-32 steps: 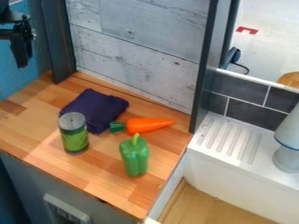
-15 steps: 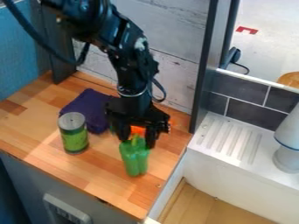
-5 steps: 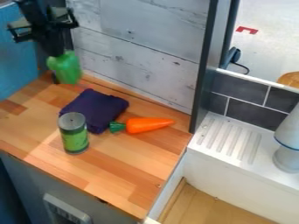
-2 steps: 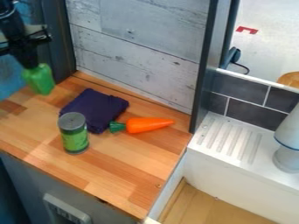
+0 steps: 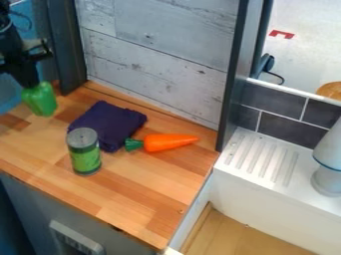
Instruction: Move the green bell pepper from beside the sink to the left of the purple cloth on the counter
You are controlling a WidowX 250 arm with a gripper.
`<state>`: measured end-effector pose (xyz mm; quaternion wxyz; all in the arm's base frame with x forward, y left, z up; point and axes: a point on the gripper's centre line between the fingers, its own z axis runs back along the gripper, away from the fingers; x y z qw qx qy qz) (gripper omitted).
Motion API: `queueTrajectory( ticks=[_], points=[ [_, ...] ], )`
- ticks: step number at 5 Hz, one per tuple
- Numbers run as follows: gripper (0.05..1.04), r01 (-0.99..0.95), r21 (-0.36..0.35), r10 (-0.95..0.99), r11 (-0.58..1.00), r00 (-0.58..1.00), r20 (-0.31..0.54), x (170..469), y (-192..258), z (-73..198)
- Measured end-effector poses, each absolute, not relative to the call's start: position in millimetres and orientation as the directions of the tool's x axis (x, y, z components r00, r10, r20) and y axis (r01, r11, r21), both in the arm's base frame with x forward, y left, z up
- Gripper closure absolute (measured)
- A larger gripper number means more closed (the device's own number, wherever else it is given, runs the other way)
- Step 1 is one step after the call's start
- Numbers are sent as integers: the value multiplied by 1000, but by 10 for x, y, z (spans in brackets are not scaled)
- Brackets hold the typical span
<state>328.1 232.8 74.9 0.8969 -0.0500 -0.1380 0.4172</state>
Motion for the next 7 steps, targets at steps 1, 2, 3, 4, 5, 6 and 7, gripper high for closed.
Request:
queueTrajectory(
  ticks=[1, 2, 3, 4, 5, 6, 7],
  points=[
    [986, -738, -208, 767, 641, 611, 195, 3269, 2360, 654],
    [986, -731, -205, 758, 651, 617, 210, 3259, 2358, 590],
    [986, -723, -201, 750, 660, 627, 210, 3242, 2332, 541],
    [964, -717, -198, 744, 668, 637, 201, 3234, 2316, 496],
    [774, -712, -200, 739, 674, 646, 191, 3219, 2293, 480],
    [456, -711, -198, 738, 675, 651, 177, 3192, 2269, 451],
    [178, -710, -195, 736, 677, 654, 174, 3186, 2261, 443]
  ],
)
